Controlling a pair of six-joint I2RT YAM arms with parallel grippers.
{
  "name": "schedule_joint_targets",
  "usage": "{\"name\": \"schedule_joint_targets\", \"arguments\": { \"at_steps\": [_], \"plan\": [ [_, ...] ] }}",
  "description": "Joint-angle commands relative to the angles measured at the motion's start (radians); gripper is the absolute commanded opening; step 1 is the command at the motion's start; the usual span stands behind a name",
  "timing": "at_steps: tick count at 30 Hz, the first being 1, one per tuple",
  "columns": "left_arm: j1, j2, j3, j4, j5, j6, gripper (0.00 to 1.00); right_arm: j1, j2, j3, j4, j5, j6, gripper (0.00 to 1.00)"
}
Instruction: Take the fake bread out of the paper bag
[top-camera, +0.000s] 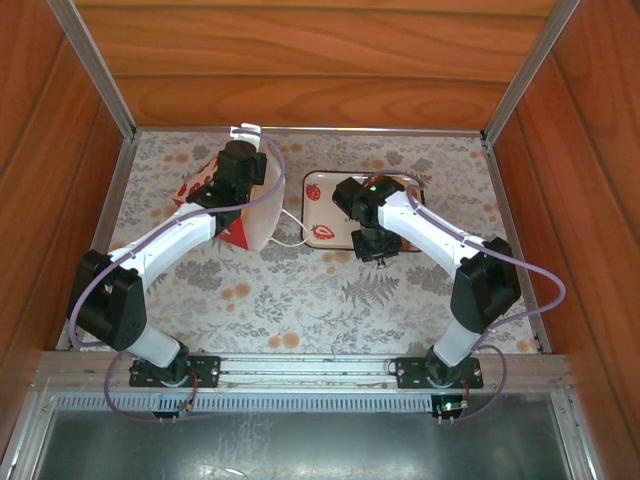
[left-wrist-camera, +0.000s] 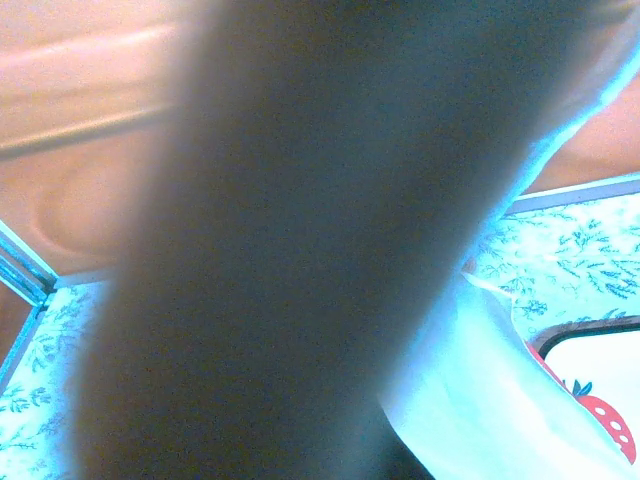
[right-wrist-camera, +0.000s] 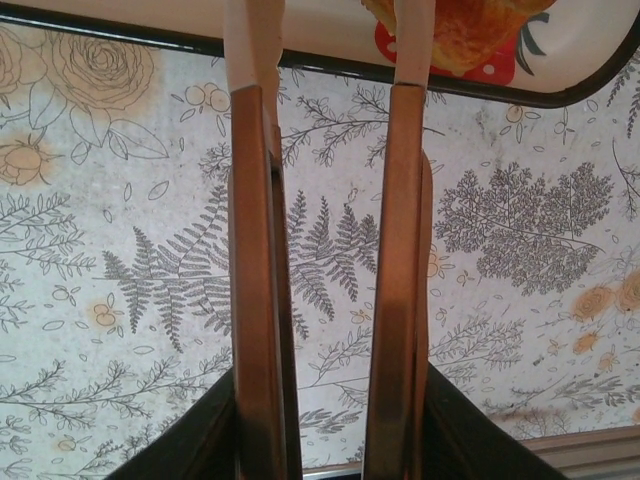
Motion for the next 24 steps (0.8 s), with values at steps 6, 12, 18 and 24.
{"name": "schedule_joint_targets", "arguments": {
  "at_steps": [6, 12, 18, 24],
  "plan": [
    [0.006, -0.008, 0.014, 0.002, 0.003, -0.004, 0.00, 0.011, -0.016, 0.041, -0.027, -0.021, -0.010, 0.40],
    [0.007, -0.014, 0.009, 0.001, 0.003, -0.005, 0.00, 0.014, -0.067, 0.052, -0.010, -0.043, -0.001, 0.34],
    [0.006, -0.023, 0.003, 0.001, 0.001, -0.006, 0.00, 0.014, -0.097, 0.019, 0.091, -0.147, -0.006, 0.22],
    [0.007, -0.030, -0.003, -0.001, 0.001, -0.007, 0.00, 0.012, -0.069, -0.011, 0.125, -0.199, 0.005, 0.20]
  ]
}}
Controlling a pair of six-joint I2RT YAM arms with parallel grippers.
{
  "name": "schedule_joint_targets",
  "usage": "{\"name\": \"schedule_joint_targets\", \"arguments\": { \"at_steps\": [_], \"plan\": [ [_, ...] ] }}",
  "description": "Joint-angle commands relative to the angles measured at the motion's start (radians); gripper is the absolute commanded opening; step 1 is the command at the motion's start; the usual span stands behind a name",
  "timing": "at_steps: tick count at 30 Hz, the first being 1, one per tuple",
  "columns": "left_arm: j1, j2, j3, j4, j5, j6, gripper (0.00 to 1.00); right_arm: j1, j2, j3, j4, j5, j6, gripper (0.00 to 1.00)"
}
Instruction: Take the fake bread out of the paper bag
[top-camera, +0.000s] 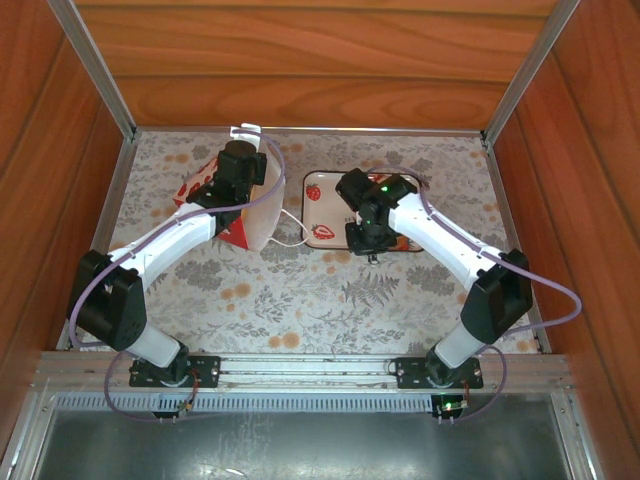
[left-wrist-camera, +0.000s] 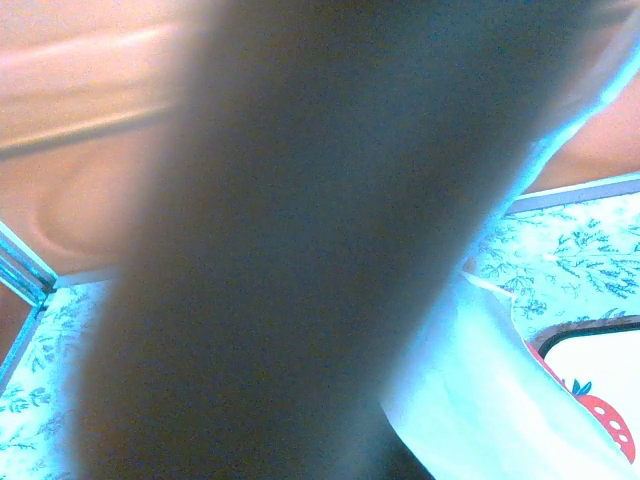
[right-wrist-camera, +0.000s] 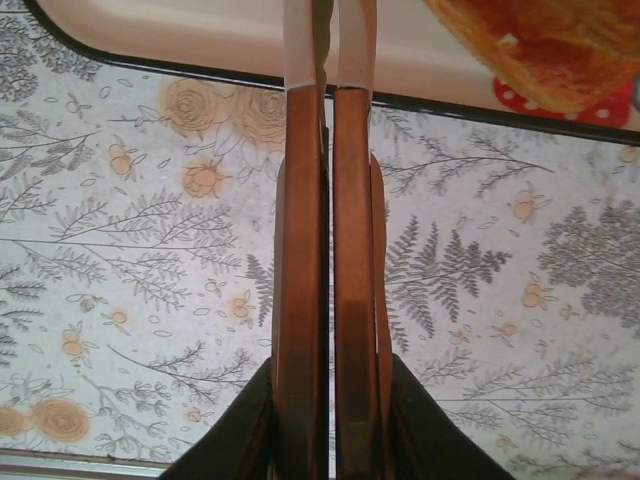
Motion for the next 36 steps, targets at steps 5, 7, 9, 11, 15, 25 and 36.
{"name": "schedule_joint_targets", "arguments": {
  "at_steps": [5, 7, 9, 11, 15, 25, 36],
  "plan": [
    [0.007, -0.035, -0.006, -0.001, 0.000, -0.010, 0.00, 0.002, 0.039, -0.038, 0.018, -0.039, 0.014, 0.20],
    [0.007, -0.036, -0.005, -0.002, 0.002, -0.010, 0.00, -0.003, 0.043, -0.042, 0.018, -0.038, 0.016, 0.19],
    [0.006, -0.037, -0.004, -0.001, 0.004, -0.012, 0.00, -0.009, 0.044, -0.049, 0.022, -0.037, 0.016, 0.19],
    [0.008, -0.037, -0.003, -0.002, 0.006, -0.013, 0.00, -0.017, 0.076, -0.055, 0.024, -0.031, 0.016, 0.19],
    [0.007, -0.036, -0.001, -0.003, 0.011, -0.013, 0.00, -0.036, 0.079, -0.072, 0.028, -0.027, 0.018, 0.18],
    [0.007, -0.037, -0.004, -0.005, 0.005, -0.013, 0.00, -0.078, 0.062, -0.116, 0.033, -0.006, 0.015, 0.17],
    [0.007, -0.049, -0.014, -0.005, -0.001, -0.012, 0.00, -0.102, 0.010, -0.122, 0.035, 0.029, 0.022, 0.16]
  ]
}}
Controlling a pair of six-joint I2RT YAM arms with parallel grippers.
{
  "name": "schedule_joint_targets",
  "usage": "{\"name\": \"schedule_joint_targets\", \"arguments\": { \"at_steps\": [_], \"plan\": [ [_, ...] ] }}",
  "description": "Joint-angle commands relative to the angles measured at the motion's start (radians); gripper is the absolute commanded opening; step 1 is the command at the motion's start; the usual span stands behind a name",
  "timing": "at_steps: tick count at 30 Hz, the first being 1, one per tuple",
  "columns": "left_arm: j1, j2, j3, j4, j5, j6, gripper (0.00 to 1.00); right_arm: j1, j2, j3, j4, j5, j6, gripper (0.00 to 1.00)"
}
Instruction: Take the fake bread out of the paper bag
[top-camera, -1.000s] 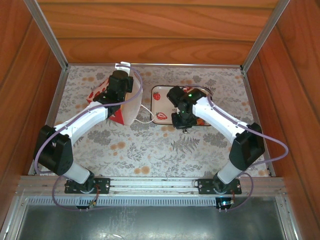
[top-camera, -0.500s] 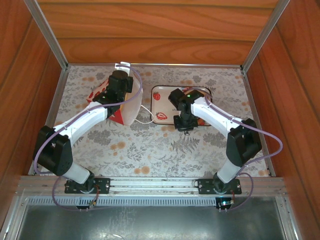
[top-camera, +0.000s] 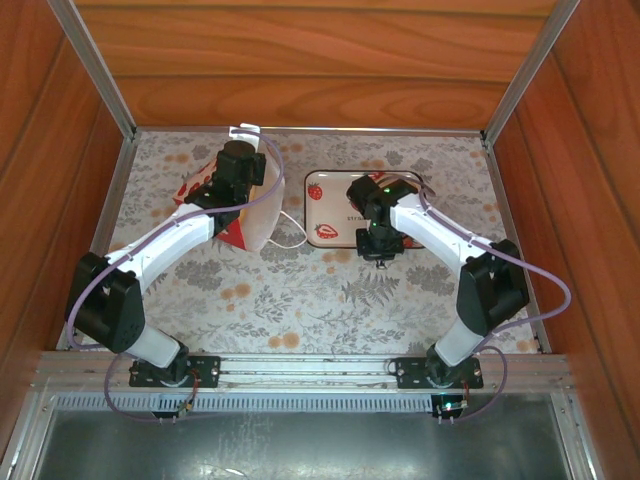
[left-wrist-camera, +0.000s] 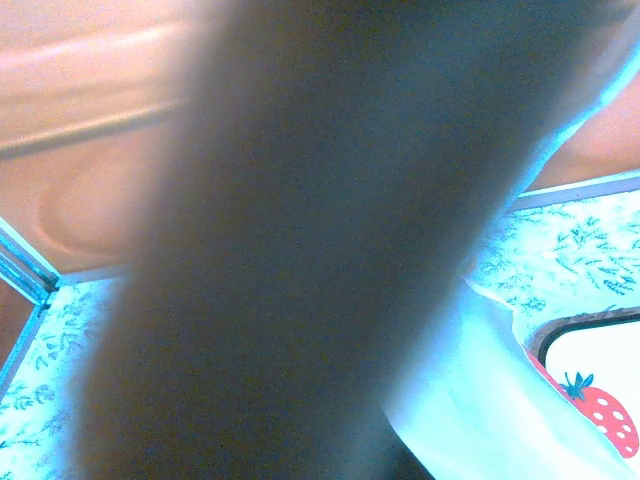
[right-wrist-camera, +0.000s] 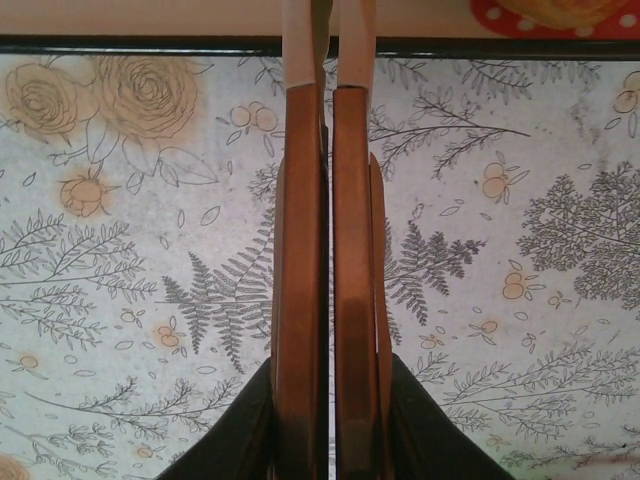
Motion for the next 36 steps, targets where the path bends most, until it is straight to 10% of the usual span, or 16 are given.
{"name": "schedule_joint_targets", "arguments": {
  "at_steps": [1, 13, 36],
  "plan": [
    [0.008, -0.036, -0.014, 0.011, -0.004, -0.011, 0.00, -0.004, -0.032, -0.004, -0.014, 0.034, 0.016, 0.15],
    [0.007, -0.043, -0.020, 0.010, -0.001, -0.010, 0.00, -0.007, -0.035, 0.018, -0.035, 0.049, 0.024, 0.15],
    [0.007, -0.040, -0.021, -0.004, 0.070, 0.008, 0.00, 0.143, -0.256, 0.116, 0.324, -0.455, 0.099, 0.23]
  ]
}}
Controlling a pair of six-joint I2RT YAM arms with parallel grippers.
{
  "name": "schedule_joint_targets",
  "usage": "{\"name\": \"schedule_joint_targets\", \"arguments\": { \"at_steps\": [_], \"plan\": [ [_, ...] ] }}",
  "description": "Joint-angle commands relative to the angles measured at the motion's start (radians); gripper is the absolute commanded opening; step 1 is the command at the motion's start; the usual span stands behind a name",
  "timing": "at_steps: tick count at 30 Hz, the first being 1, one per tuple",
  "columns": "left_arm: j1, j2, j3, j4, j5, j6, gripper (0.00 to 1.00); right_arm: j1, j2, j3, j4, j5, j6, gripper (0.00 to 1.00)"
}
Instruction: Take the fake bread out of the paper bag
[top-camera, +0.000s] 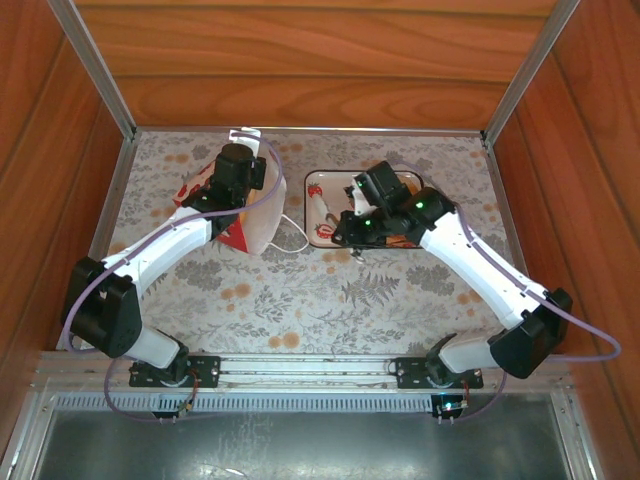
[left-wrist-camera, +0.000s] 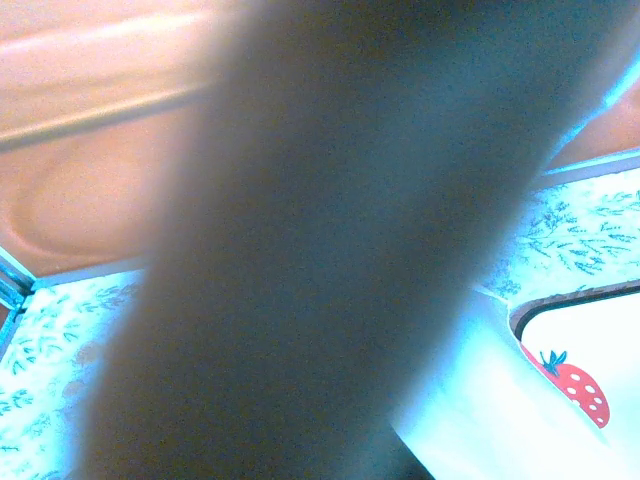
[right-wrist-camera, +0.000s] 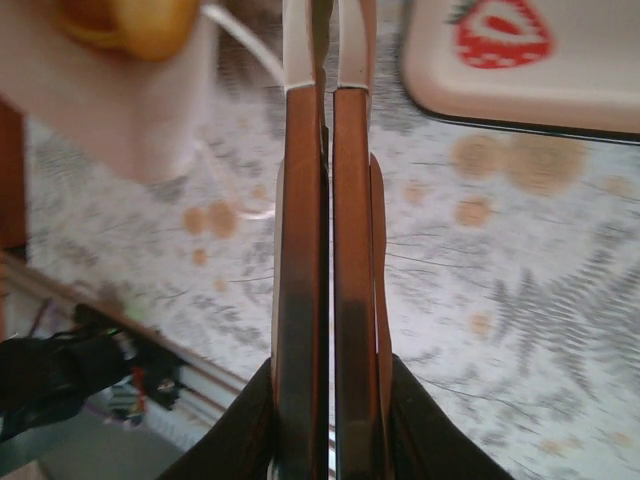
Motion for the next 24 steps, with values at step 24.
{"name": "schedule_joint_targets", "arguments": {
  "at_steps": [24],
  "plan": [
    [0.007, -0.014, -0.009, 0.003, 0.059, -0.022, 0.00, 0.088, 0.466, 0.324, 0.172, -0.220, 0.068, 0.43]
  ]
}}
